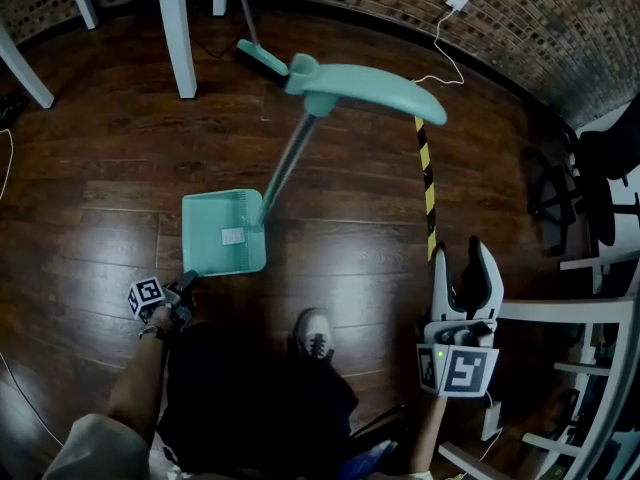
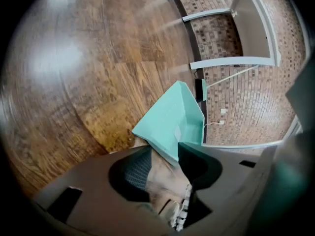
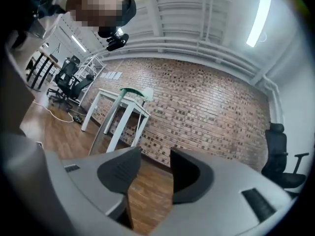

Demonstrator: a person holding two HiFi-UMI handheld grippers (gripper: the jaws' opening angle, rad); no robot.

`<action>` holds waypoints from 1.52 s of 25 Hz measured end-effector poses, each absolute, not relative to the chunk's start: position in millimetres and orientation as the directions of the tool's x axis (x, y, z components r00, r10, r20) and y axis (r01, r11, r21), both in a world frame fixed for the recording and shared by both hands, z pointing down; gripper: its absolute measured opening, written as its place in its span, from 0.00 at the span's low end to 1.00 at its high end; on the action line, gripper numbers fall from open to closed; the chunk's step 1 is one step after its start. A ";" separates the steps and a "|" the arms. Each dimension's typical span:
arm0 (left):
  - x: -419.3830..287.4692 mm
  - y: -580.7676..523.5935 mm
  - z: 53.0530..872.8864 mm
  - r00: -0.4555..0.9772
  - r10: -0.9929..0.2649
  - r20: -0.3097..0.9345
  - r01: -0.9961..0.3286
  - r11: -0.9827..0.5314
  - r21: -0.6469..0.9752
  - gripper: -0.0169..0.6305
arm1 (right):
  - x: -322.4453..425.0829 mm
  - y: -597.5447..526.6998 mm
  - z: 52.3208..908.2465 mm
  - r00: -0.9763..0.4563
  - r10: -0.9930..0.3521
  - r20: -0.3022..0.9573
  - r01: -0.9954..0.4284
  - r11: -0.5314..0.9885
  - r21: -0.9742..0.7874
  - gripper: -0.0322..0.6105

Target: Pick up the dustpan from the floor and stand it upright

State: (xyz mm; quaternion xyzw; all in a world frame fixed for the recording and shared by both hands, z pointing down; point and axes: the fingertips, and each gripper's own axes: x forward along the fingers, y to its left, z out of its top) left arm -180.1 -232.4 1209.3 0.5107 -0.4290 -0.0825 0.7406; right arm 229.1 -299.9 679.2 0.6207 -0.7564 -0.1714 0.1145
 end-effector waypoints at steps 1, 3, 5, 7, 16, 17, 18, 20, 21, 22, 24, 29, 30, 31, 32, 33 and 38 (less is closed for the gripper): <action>-187.6 -229.3 1207.4 0.609 -0.547 0.575 -0.377 0.438 0.816 0.32 | 220.8 -303.6 680.8 -0.224 -0.974 -0.037 -0.897 0.191 0.398 0.35; -201.4 -224.6 1200.9 0.582 -0.524 0.622 -0.515 0.355 0.780 0.33 | 208.5 -308.0 682.5 -0.257 -0.966 -0.041 -0.895 0.222 0.387 0.35; -215.6 -224.2 1187.6 0.547 -0.540 0.640 -0.616 0.257 0.744 0.33 | 201.7 -308.8 684.9 -0.263 -0.964 -0.048 -0.904 0.228 0.361 0.35; -233.2 -230.9 1169.4 0.493 -0.597 0.633 -0.691 0.173 0.702 0.22 | 195.6 -309.2 688.2 -0.265 -0.963 -0.054 -0.911 0.232 0.342 0.35; -269.9 -284.6 1036.2 0.322 -0.870 0.373 -0.925 -0.205 0.320 0.04 | 191.7 -306.2 684.0 -0.281 -0.948 -0.148 -0.939 0.241 0.244 0.10; -264.8 -289.5 1020.9 0.327 -0.870 0.369 -0.936 -0.243 0.256 0.04 | 191.6 -306.1 682.1 -0.286 -0.946 -0.153 -0.938 0.243 0.248 0.08; -259.4 -294.6 1003.1 0.330 -0.873 0.359 -0.941 -0.272 0.203 0.04 | 192.2 -306.6 680.7 -0.291 -0.944 -0.155 -0.936 0.249 0.248 0.06; -248.5 -303.6 961.9 0.329 -0.886 0.327 -0.944 -0.306 0.121 0.03 | 194.8 -309.5 677.4 -0.303 -0.941 -0.150 -0.935 0.264 0.236 0.04; -242.2 -306.5 939.8 0.327 -0.892 0.312 -0.945 -0.316 0.088 0.03 | 195.8 -311.0 674.3 -0.310 -0.940 -0.143 -0.934 0.273 0.232 0.03; -234.8 -308.6 917.0 0.329 -0.895 0.300 -0.943 -0.327 0.058 0.03 | 195.7 -311.8 668.6 -0.321 -0.938 -0.134 -0.930 0.285 0.233 0.02; -216.8 -311.0 868.1 0.347 -0.893 0.286 -0.933 -0.361 0.003 0.03 | 190.9 -310.5 646.7 -0.358 -0.926 -0.119 -0.914 0.321 0.248 0.02; -170.4 -303.6 728.2 0.411 -0.866 0.285 -0.889 -0.450 -0.088 0.03 | 191.0 -302.3 555.9 -0.412 -0.909 -0.068 -0.896 0.390 0.214 0.02; -161.9 -302.1 694.6 0.422 -0.864 0.275 -0.884 -0.460 -0.090 0.03 | 192.9 -302.1 532.5 -0.414 -0.908 -0.062 -0.897 0.396 0.199 0.02; -154.3 -300.6 659.2 0.431 -0.864 0.261 -0.879 -0.467 -0.093 0.03 | 194.0 -302.3 507.0 -0.417 -0.907 -0.059 -0.897 0.401 0.186 0.02; -147.5 -298.9 622.4 0.440 -0.864 0.245 -0.875 -0.473 -0.099 0.03 | 194.3 -302.7 479.7 -0.420 -0.905 -0.059 -0.897 0.405 0.176 0.02; -141.5 -296.7 584.8 0.448 -0.864 0.230 -0.870 -0.481 -0.111 0.03 | 194.2 -302.7 450.8 -0.424 -0.904 -0.062 -0.897 0.409 0.169 0.02; -120.6 -289.2 403.1 0.484 -0.863 0.145 -0.841 -0.505 -0.195 0.03 | 193.7 -291.2 304.3 -0.444 -0.890 -0.099 -0.892 0.428 0.147 0.02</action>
